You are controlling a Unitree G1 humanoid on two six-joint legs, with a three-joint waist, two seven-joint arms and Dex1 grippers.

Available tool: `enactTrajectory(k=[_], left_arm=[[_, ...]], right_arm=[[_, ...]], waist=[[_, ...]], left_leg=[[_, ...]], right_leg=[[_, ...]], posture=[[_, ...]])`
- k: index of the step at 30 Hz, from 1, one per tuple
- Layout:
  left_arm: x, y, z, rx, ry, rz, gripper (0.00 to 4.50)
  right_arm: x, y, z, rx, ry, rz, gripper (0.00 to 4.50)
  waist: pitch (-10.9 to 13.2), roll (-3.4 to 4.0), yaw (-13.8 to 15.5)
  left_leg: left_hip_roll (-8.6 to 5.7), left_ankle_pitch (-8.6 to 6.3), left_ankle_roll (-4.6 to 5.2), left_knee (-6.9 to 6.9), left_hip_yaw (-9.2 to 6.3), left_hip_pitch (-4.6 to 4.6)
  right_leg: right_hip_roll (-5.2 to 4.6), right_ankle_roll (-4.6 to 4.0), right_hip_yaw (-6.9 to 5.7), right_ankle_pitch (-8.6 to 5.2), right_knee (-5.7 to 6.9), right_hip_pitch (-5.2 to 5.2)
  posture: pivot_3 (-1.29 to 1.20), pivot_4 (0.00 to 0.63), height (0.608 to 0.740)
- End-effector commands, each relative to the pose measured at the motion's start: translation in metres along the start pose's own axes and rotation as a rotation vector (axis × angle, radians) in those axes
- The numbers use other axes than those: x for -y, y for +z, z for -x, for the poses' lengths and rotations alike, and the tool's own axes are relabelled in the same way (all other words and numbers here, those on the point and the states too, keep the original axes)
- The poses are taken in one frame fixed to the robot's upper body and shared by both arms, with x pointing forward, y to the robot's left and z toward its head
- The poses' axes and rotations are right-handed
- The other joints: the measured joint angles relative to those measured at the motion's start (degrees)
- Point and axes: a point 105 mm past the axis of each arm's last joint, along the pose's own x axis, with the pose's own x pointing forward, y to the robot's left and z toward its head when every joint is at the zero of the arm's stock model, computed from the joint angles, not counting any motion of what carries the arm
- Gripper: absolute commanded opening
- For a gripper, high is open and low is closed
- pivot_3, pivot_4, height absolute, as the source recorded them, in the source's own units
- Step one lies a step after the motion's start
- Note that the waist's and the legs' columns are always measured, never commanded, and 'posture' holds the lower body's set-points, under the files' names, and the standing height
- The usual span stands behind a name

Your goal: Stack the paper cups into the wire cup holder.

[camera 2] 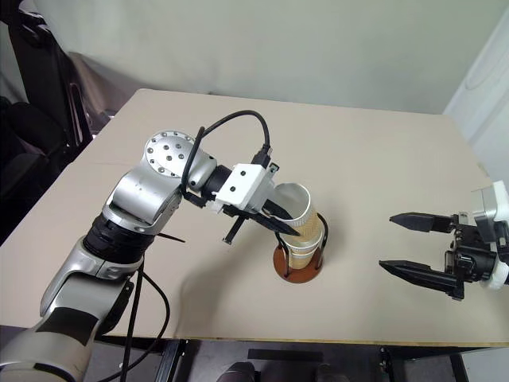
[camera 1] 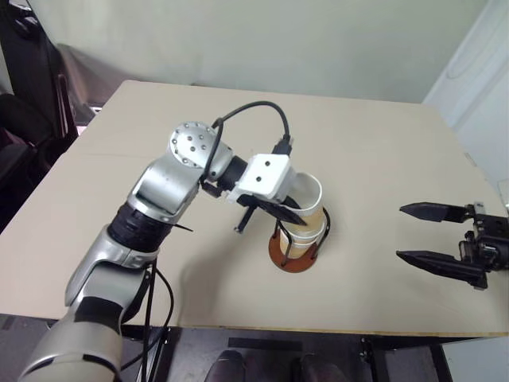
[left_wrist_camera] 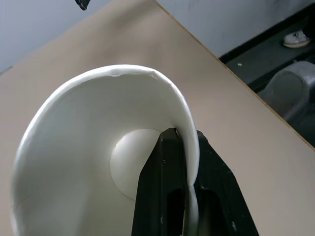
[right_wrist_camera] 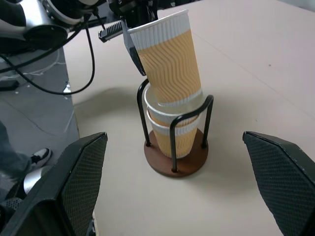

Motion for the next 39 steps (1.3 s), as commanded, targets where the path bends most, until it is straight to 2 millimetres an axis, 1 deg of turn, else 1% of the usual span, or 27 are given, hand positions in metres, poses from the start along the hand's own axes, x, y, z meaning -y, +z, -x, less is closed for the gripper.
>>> enactTrajectory(k=[1,3,6,7,10,11,12,14,17,19,21,24,26,29,32,34,36,37,39], left_arm=[[0.003,0.0,-0.001,-0.009,-0.016,-0.015,0.48],[0.003,0.0,-0.001,-0.01,-0.018,-0.012,0.97],[0.001,-0.001,-0.002,-0.019,-0.006,-0.015,2.16],[0.001,-0.001,-0.002,-0.019,-0.002,-0.016,2.47],[-0.003,0.0,-0.003,-0.02,0.027,-0.023,3.7],[-0.004,0.0,-0.003,-0.018,0.034,-0.022,4.01],[-0.004,0.0,-0.003,-0.018,0.038,-0.019,4.41],[-0.003,-0.001,-0.001,-0.017,0.059,-0.006,4.47],[-0.006,-0.007,0.009,-0.012,0.141,0.045,4.47],[-0.007,-0.021,0.027,-0.028,0.251,0.125,4.47],[-0.003,-0.044,0.057,-0.082,0.389,0.219,4.47],[0.009,-0.067,0.098,-0.132,0.568,0.35,4.47],[0.026,-0.078,0.118,-0.133,0.667,0.446,4.47],[0.056,-0.1,0.145,-0.139,0.837,0.587,4.47],[0.093,-0.121,0.168,-0.153,0.97,0.734,4.47],[0.12,-0.136,0.173,-0.188,1.002,0.817,4.47],[0.144,-0.149,0.172,-0.228,1.014,0.884,4.47],[0.155,-0.157,0.176,-0.217,1.078,0.918,4.47],[0.168,-0.167,0.185,-0.198,1.206,0.946,4.47]], right_arm=[[-0.002,0.007,0.003,-0.012,-0.015,0.051,4.5],[-0.001,0.007,0.002,-0.012,-0.015,0.051,4.5],[0.001,0.007,0.001,-0.014,-0.008,0.056,4.5],[0.002,0.007,0.0,-0.016,-0.005,0.057,4.5],[0.003,0.006,-0.002,-0.017,0.007,0.06,4.5],[0.004,0.006,-0.002,-0.018,0.011,0.061,4.5],[0.005,0.006,-0.003,-0.018,0.015,0.062,4.5],[0.008,0.005,-0.004,-0.026,0.022,0.064,4.5],[0.018,-0.003,-0.003,-0.066,0.008,0.059,4.5],[0.028,-0.01,-0.001,-0.082,-0.017,0.044,4.5],[0.043,-0.015,0.005,-0.085,-0.066,0.025,4.5],[0.068,-0.025,0.019,-0.085,-0.167,0.01,4.5],[0.088,-0.039,0.029,-0.092,-0.255,-0.007,4.5],[0.111,-0.052,0.042,-0.056,-0.357,-0.037,4.5],[0.123,-0.066,0.052,-0.049,-0.413,-0.076,4.5],[0.127,-0.077,0.055,-0.067,-0.43,-0.094,4.5],[0.133,-0.088,0.058,-0.079,-0.459,-0.11,4.5],[0.141,-0.091,0.061,-0.06,-0.511,-0.117,4.5],[0.151,-0.096,0.066,-0.024,-0.59,-0.133,4.5]], waist=[[0.0,0.0,0.0],[0.0,0.0,0.0],[0.0,0.0,0.1],[0.0,0.0,0.1],[0.0,0.0,0.0],[0.0,0.0,0.0],[0.0,0.0,0.1],[0.0,0.0,0.0],[0.0,0.01,-0.1],[0.0,0.02,-0.1],[0.0,0.06,-0.5],[-0.1,0.1,-0.9],[-0.1,0.1,-0.9],[-0.1,0.12,-0.9],[-0.1,0.13,-0.5],[-0.1,0.13,-0.4],[-0.1,0.16,-0.3],[-0.1,0.17,-0.4],[-0.1,0.17,-0.3]], left_leg=[[0.0,0.0,0.0,0.0,0.0,0.0],[0.01,0.0,0.01,0.0,-0.01,-0.01],[0.02,-0.01,0.02,0.01,-0.04,-0.01],[0.02,-0.01,0.02,0.01,-0.04,-0.01],[0.01,-0.02,0.04,0.02,-0.03,-0.01],[0.01,-0.02,0.04,0.02,-0.03,-0.01],[0.02,-0.02,0.04,0.03,-0.02,-0.01],[0.02,-0.02,0.04,0.03,-0.03,-0.01],[0.03,-0.02,0.04,0.02,-0.01,0.0],[0.05,-0.02,0.04,0.01,-0.01,0.0],[0.08,-0.02,0.03,-0.01,0.01,0.04],[0.12,-0.01,0.03,-0.07,-0.03,0.06],[0.13,-0.01,0.02,-0.1,-0.08,0.06],[0.16,0.0,0.03,-0.15,-0.24,0.07],[0.18,0.03,0.05,-0.2,-0.26,0.04],[0.2,0.05,0.03,-0.23,-0.24,0.04],[0.19,0.06,0.02,-0.23,-0.24,0.08],[0.19,0.06,0.02,-0.23,-0.25,0.12],[0.19,0.07,0.04,-0.21,-0.21,0.2]], right_leg=[[0.0,0.0,0.0,0.0,0.0,0.0],[0.0,0.0,0.0,0.0,0.0,-0.01],[-0.01,0.01,-0.01,0.0,0.0,0.0],[-0.02,0.01,-0.01,0.01,0.0,0.0],[-0.02,0.02,-0.01,0.01,-0.01,0.0],[-0.02,0.02,-0.01,0.01,-0.01,0.0],[-0.02,0.02,-0.01,0.01,0.0,0.0],[-0.02,0.02,-0.01,0.01,0.01,0.0],[-0.01,0.02,-0.01,0.01,0.02,-0.01],[-0.01,0.02,-0.01,0.01,0.03,-0.02],[-0.01,0.02,0.0,0.01,0.05,-0.04],[-0.02,0.02,0.04,0.01,0.09,-0.12],[-0.01,0.02,0.05,0.01,0.1,-0.17],[-0.09,0.02,0.06,0.01,0.11,-0.21],[-0.15,0.02,0.07,0.01,0.19,-0.34],[-0.14,0.01,0.08,0.01,0.24,-0.37],[-0.14,0.01,0.11,0.01,0.27,-0.37],[-0.15,0.01,0.14,0.01,0.28,-0.35],[-0.16,0.0,0.23,0.01,0.38,-0.29]], posture=[[0.0,0.15,0.74],[0.0,0.15,0.74],[0.0,0.15,0.74],[0.0,0.15,0.74],[0.0,0.15,0.74],[0.0,0.15,0.74],[0.0,0.15,0.74],[0.0,0.15,0.74],[0.0,0.15,0.74],[0.0,0.15,0.74],[0.0,0.15,0.74],[0.0,0.15,0.74],[0.0,0.15,0.74],[0.0,0.15,0.74],[0.0,0.15,0.74],[0.0,0.15,0.74],[0.0,0.15,0.74],[0.0,0.15,0.74],[0.0,0.15,0.74]])
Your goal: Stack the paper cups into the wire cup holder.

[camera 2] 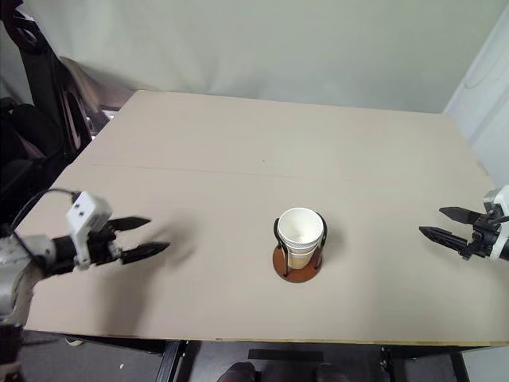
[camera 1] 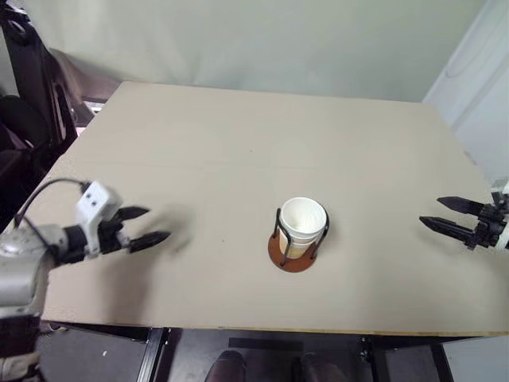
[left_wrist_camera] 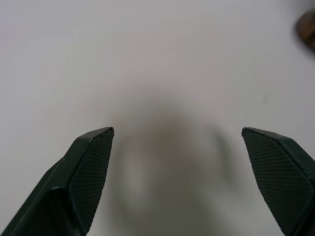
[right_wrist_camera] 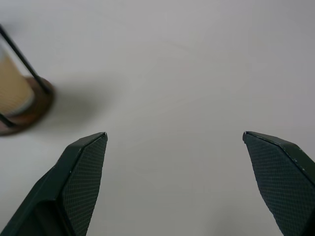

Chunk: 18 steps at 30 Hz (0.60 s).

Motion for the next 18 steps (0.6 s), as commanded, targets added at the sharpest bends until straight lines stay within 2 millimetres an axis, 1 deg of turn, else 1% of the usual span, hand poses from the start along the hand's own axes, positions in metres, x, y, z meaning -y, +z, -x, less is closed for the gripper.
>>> enactTrajectory(k=[1,2,3,5,9,11,14,16,18], left_arm=[[-0.025,-0.004,0.016,0.116,0.193,0.043,4.47],[-0.029,-0.006,0.018,0.132,0.228,0.05,4.47],[-0.038,-0.012,0.021,0.15,0.293,0.077,4.47],[-0.05,-0.022,0.027,0.163,0.385,0.098,4.47],[-0.075,-0.038,0.043,0.206,0.602,0.113,4.47],[-0.079,-0.042,0.045,0.219,0.65,0.104,4.47],[-0.084,-0.041,0.047,0.257,0.709,0.096,4.47],[-0.094,-0.041,0.053,0.247,0.816,0.04,4.47],[-0.104,-0.041,0.058,0.252,0.904,0.02,4.47]], right_arm=[[0.02,0.002,0.003,0.061,-0.126,-0.001,4.5],[0.022,0.0,0.003,0.066,-0.142,-0.007,4.5],[0.031,-0.004,0.005,0.077,-0.21,-0.014,4.5],[0.043,-0.008,0.009,0.092,-0.309,-0.021,4.5],[0.061,-0.013,0.02,0.153,-0.473,-0.021,4.5],[0.064,-0.017,0.022,0.168,-0.507,-0.034,4.5],[0.066,-0.019,0.02,0.182,-0.538,-0.041,4.5],[0.066,-0.022,0.016,0.193,-0.549,-0.055,4.5],[0.065,-0.026,0.012,0.194,-0.557,-0.069,4.5]], waist=[[0.0,0.0,0.1],[0.0,0.0,0.2],[0.0,0.0,0.3],[0.0,0.0,0.3],[0.0,0.0,0.2],[0.0,0.0,0.0],[0.0,0.0,-0.3],[0.0,-0.01,-0.5],[0.0,-0.01,-0.6]], left_leg=[[0.0,0.02,0.02,0.04,0.0,0.0],[0.01,0.04,0.01,0.06,0.0,0.01],[0.01,0.06,0.0,0.1,0.03,0.01],[0.02,0.07,-0.02,0.13,0.08,0.06],[-0.04,0.09,-0.05,-0.07,0.3,0.6],[-0.04,0.08,-0.05,-0.21,0.41,0.82],[-0.08,0.08,-0.06,-0.3,0.55,0.84],[-0.07,0.09,-0.08,-0.35,0.61,0.85],[-0.06,0.09,-0.1,-0.39,0.61,0.87]], right_leg=[[-0.01,-0.01,-0.01,0.01,0.04,0.0],[-0.02,-0.02,-0.01,0.01,0.13,0.0],[-0.03,-0.06,-0.05,-0.01,0.25,-0.01],[-0.11,-0.18,-0.08,-0.06,0.47,-0.02],[-0.27,-0.38,-0.05,-0.17,0.62,0.28],[-0.27,-0.46,-0.01,-0.22,0.65,0.37],[-0.27,-0.51,0.0,-0.25,0.64,0.36],[-0.25,-0.55,-0.01,-0.26,0.64,0.35],[-0.2,-0.6,-0.03,-0.26,0.64,0.33]], posture=[[0.0,0.15,0.74],[0.0,0.15,0.74],[0.0,0.15,0.74],[0.0,0.15,0.74],[0.0,0.15,0.74],[0.0,0.15,0.74],[0.0,0.15,0.74],[0.0,0.15,0.74],[0.0,0.15,0.74]])
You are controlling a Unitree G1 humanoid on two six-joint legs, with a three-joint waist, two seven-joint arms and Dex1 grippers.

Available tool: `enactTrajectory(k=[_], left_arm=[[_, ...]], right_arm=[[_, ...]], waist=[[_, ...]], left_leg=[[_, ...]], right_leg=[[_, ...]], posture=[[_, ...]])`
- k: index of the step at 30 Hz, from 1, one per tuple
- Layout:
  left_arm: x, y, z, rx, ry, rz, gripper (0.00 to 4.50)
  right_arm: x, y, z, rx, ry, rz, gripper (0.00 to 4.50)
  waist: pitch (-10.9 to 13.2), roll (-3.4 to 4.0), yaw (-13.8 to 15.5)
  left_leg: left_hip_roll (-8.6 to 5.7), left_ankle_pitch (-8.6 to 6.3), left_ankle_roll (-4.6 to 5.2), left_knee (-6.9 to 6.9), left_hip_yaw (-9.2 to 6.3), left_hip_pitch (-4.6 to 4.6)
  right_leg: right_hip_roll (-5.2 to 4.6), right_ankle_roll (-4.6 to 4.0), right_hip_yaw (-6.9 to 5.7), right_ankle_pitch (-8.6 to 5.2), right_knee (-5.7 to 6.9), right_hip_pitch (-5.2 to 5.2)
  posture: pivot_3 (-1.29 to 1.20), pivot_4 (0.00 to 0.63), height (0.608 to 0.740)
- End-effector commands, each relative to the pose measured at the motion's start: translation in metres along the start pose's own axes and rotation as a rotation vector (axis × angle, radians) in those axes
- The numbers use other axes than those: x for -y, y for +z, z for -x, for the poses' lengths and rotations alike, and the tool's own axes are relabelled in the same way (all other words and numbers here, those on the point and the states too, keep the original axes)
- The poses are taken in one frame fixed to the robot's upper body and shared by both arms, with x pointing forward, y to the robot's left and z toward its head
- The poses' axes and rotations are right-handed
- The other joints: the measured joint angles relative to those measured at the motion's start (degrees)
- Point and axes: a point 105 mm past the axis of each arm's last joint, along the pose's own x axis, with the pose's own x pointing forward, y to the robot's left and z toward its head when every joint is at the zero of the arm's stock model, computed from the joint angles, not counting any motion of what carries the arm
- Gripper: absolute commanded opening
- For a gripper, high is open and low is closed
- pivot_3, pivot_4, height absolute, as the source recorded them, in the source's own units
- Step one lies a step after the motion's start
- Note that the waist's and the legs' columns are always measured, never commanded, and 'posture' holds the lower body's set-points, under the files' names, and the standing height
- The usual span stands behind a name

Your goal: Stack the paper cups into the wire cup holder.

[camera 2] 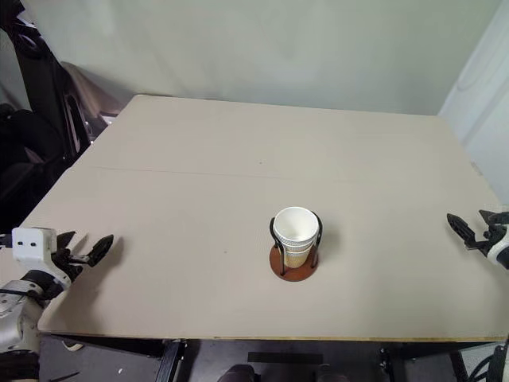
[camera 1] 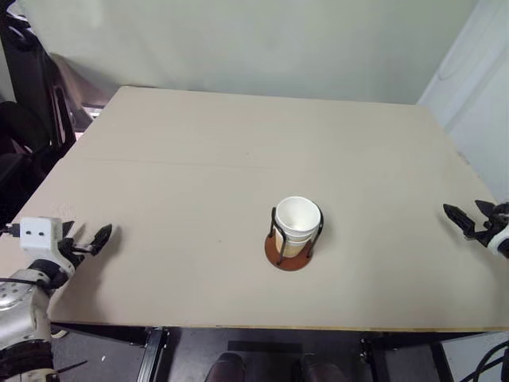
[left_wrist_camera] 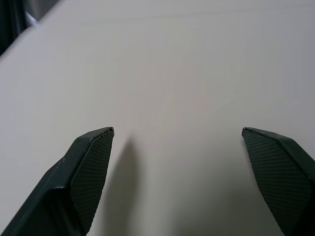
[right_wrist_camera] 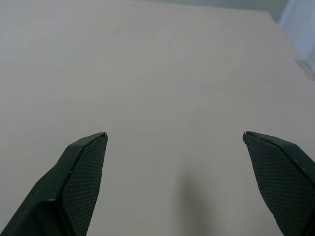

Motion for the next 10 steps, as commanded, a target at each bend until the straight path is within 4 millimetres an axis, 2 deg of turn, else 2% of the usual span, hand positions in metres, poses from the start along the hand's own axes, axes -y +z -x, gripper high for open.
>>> enactTrajectory(k=[1,5,10], left_arm=[[-0.025,0.016,-0.003,0.082,0.165,-0.062,4.47],[-0.014,0.009,-0.013,0.084,0.161,-0.042,4.47],[-0.007,0.001,-0.01,0.096,0.165,-0.002,4.47]], right_arm=[[0.005,0.009,-0.002,0.05,-0.055,0.01,4.5],[0.006,-0.001,-0.006,0.04,-0.124,-0.002,4.5],[0.004,-0.013,-0.009,0.023,-0.159,-0.04,4.5]], waist=[[0.0,0.01,-0.1],[0.0,0.01,-0.1],[0.0,0.01,-0.3]], left_leg=[[0.0,0.01,-0.01,-0.04,0.0,0.01],[0.01,0.02,-0.03,-0.21,-0.04,0.02],[-0.01,0.01,-0.04,-0.39,0.08,-0.06]], right_leg=[[-0.01,-0.01,0.0,0.0,0.0,-0.01],[-0.06,-0.05,0.0,-0.02,-0.01,-0.07],[-0.1,-0.1,0.01,-0.05,-0.08,-0.21]], posture=[[0.0,0.15,0.74],[0.0,0.15,0.74],[0.0,0.15,0.74]])
